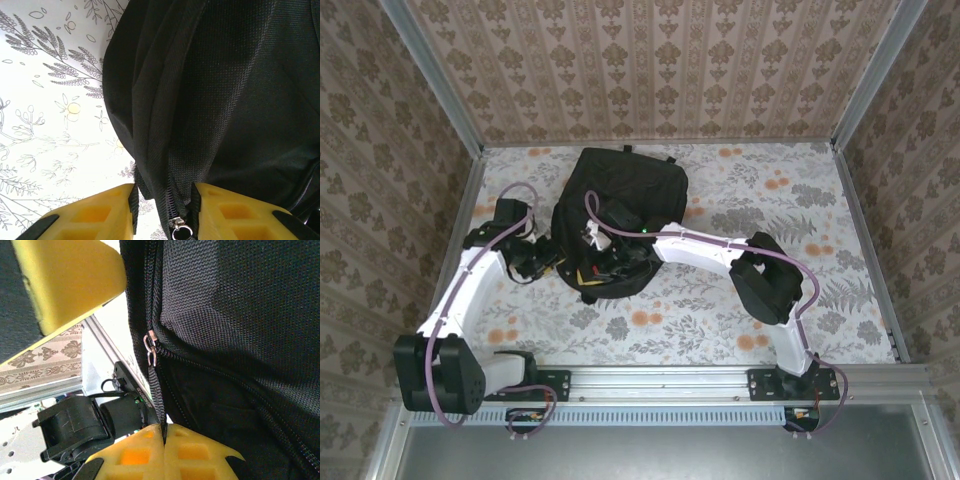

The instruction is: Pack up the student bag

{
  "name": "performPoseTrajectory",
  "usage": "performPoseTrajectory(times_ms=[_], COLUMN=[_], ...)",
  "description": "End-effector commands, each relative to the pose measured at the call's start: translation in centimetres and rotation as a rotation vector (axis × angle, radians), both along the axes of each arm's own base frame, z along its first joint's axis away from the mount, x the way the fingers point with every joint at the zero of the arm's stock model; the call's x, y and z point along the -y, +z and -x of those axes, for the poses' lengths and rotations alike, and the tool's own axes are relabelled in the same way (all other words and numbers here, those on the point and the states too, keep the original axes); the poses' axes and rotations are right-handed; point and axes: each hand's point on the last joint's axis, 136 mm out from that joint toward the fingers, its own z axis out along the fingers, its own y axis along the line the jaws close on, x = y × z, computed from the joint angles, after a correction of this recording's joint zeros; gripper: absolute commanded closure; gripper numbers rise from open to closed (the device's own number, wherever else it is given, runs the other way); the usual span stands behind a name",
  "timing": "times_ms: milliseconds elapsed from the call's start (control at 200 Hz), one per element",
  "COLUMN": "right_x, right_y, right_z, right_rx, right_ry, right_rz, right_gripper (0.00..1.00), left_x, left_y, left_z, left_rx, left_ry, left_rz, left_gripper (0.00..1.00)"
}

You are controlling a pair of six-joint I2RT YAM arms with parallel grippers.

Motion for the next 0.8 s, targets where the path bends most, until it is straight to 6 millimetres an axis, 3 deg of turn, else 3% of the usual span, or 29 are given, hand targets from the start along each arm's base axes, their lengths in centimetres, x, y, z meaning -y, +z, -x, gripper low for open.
performPoseTrajectory(times_ms=[0,255,395,585,795], right_x=[0.2,0.2,0.2,0.5,1.5], right_y=[2.3,3.0,3.2,3.4,2.9], right_z=[0.2,0.3,0.3,0.3,0.7], right_rx=[0.03,0.035,0.043,0.054,0.068], right_ry=[0.013,0.013,0.018,0.027,0.056], right_rz=[-0.05,-0.061,-0.056,-0.039,0.009], right_gripper=[1.0,1.0,1.0,1.0,1.0], left_x=[0.6,-0.2,-0.3,-0.9,-2.3], left_y=[-0.2,-1.7,-2.0,-1.3,-0.1], left_z=[0.0,0.0,0.0,-0.3,-0.8], left_rx=[-0.006,-0.02,-0.023,0.0,0.032], left_ry=[0.009,0.002,-0.005,0.003,0.033], left_rz=[0.024,-0.038,-0.051,-0.069,-0.07], left_gripper=[0.66,0.7,0.79,1.0,1.0])
